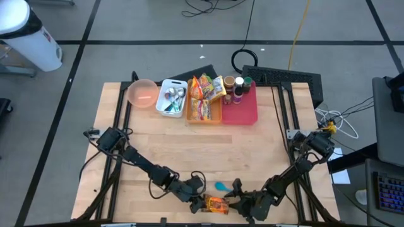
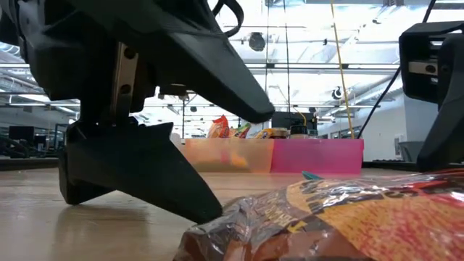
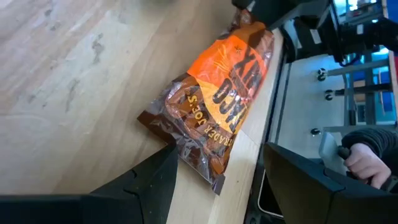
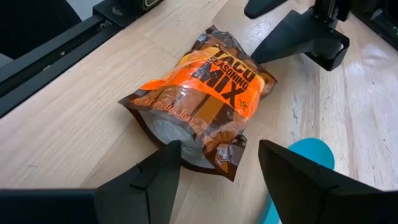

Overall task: Pick & Place Food Item
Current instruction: Put the orange seasoning pack into the red bin

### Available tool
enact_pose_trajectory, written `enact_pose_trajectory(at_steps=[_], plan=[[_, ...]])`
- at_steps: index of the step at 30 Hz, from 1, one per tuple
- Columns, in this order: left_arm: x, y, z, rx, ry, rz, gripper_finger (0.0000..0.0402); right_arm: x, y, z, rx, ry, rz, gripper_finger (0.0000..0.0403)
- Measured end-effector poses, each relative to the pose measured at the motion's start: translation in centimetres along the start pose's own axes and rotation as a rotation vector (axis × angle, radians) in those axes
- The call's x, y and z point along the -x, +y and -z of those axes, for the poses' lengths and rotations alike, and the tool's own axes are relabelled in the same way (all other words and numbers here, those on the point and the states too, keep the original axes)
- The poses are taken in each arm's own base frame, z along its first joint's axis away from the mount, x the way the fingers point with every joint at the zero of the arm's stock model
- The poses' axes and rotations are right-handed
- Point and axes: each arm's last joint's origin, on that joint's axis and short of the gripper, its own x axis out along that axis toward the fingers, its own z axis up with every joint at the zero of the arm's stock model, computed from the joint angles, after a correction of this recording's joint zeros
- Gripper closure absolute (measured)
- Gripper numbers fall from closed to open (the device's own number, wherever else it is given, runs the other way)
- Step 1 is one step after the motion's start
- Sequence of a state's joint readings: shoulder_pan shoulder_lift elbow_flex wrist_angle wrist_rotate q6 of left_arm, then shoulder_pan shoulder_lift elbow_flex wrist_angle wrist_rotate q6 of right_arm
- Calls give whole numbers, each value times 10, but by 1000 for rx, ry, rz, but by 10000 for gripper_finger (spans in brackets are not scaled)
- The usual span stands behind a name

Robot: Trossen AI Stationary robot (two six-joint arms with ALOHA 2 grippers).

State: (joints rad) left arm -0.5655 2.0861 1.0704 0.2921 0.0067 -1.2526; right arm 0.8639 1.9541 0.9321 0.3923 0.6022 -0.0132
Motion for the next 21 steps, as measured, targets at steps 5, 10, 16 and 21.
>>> enact_pose_trajectory(at_steps=[5, 10, 16, 21], plan=[[1, 5, 1, 19, 9, -57, 158, 0, 0, 0, 1, 0, 0, 193], [1, 5, 1, 23, 0, -61, 158, 0, 0, 0, 1, 0, 1, 193], [1, 5, 0, 27, -18, -60, 158, -1, -3, -5, 22, -45, 37, 193], [1, 4, 0, 29, -27, -58, 158, -5, -10, -8, 26, -60, 53, 193]])
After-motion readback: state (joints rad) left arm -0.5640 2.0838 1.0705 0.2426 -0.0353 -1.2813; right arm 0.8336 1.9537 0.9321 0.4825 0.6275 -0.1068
